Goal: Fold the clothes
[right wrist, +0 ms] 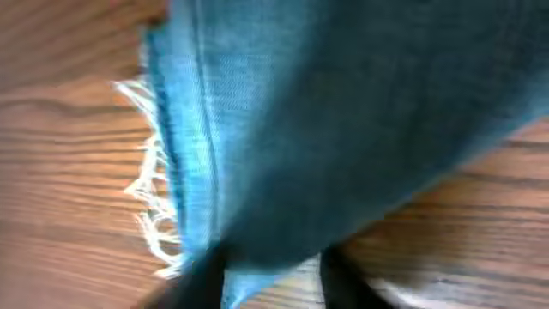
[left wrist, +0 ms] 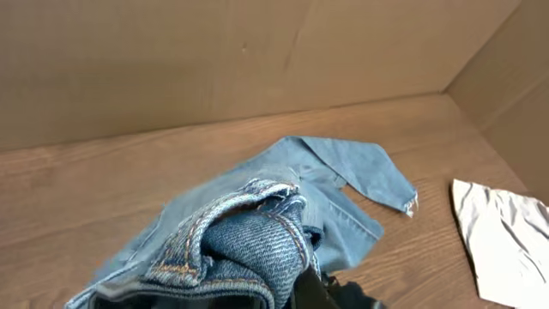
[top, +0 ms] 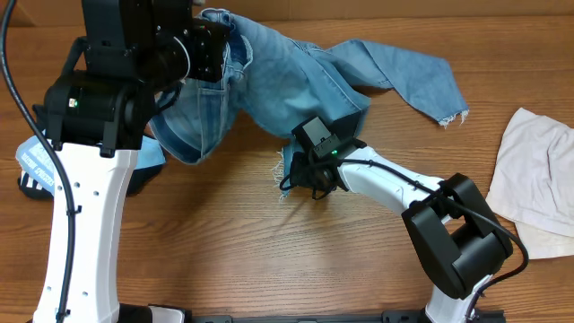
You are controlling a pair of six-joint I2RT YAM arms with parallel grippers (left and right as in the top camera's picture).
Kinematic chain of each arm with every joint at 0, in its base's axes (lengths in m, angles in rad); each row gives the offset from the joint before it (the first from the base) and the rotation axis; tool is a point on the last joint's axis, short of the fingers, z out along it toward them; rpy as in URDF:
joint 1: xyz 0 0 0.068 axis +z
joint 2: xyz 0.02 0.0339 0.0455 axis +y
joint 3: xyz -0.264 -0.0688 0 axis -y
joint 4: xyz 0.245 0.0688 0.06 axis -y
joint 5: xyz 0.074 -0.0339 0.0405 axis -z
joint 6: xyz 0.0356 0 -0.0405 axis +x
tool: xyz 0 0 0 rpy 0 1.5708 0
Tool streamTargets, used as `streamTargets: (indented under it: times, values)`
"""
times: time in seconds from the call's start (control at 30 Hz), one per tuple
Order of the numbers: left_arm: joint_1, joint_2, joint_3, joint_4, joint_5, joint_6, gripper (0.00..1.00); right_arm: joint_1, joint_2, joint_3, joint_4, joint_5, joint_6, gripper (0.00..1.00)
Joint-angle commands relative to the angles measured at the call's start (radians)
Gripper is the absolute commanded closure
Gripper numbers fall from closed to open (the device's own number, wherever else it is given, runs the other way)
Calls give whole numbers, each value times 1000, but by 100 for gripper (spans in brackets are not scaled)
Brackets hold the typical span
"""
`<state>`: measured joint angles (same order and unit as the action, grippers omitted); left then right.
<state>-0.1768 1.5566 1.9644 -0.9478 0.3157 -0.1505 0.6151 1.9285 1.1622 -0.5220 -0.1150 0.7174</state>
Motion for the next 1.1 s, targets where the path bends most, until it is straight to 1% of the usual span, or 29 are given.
streamTargets:
  times: [0.0,0.1,0.2,0.23,0.27,0.33,0.37,0.4,0.43,0.53,0.6,0.67,0.73,0.8,0.83,0.87,0.9,0.93,0.97,1.0,1.03,1.07]
  values:
    - [-1,-13,40,8,25,-6,96,1,52,-7,-35,17,17,96]
    - [-1,-13,40,4,25,-6,96,-3,11,21,-122,39,14,96]
    - [-1,-13,40,4,24,-6,96,8,-76,23,-134,60,-44,96]
    - [-1,-13,40,3,24,-6,96,8,-100,23,-176,106,-43,96]
    - [-1,-13,40,2,24,-6,96,-13,-123,23,-284,177,-32,96]
    - [-1,-13,40,-2,21,-2,96,-69,-130,23,-419,236,-32,96]
    - [0,-13,40,-10,17,3,96,-132,-130,23,-497,314,-27,96]
    - [0,-13,40,-18,11,14,96,-193,-130,23,-541,388,-4,96]
    - [0,-13,40,-24,-4,16,96,-237,-130,23,-550,421,-7,96]
    - [0,-13,40,-55,-57,25,96,-454,-132,30,-558,516,-19,96]
    - [0,-13,40,-77,-102,39,96,-554,-132,65,-570,586,-45,96]
    - [0,-13,40,-133,-190,55,96,-640,-132,139,-595,632,-45,96]
    - [0,-13,40,-196,-286,65,96,-701,-132,206,-610,636,-45,96]
    - [0,-13,40,-278,-396,90,89,-752,-132,271,-633,635,-51,96]
    - [0,-13,40,-318,-465,112,79,-781,-132,296,-637,658,-85,96]
    - [0,-12,40,-340,-504,130,63,-795,-132,301,-636,686,-94,96]
    - [0,-12,40,-364,-538,153,57,-814,-132,306,-636,720,-93,96]
    - [0,-12,40,-385,-571,156,42,-841,-132,306,-634,724,-93,93]
    - [0,-12,40,-396,-593,157,22,-855,-132,306,-636,723,-93,73]
    - [0,-12,40,-403,-613,166,0,-869,-132,307,-635,716,-93,34]
    - [1,-10,40,-404,-615,174,0,-882,-134,308,-632,674,-94,22]
    - [2,-7,40,-406,-613,174,0,-890,-134,313,-632,610,-110,13]
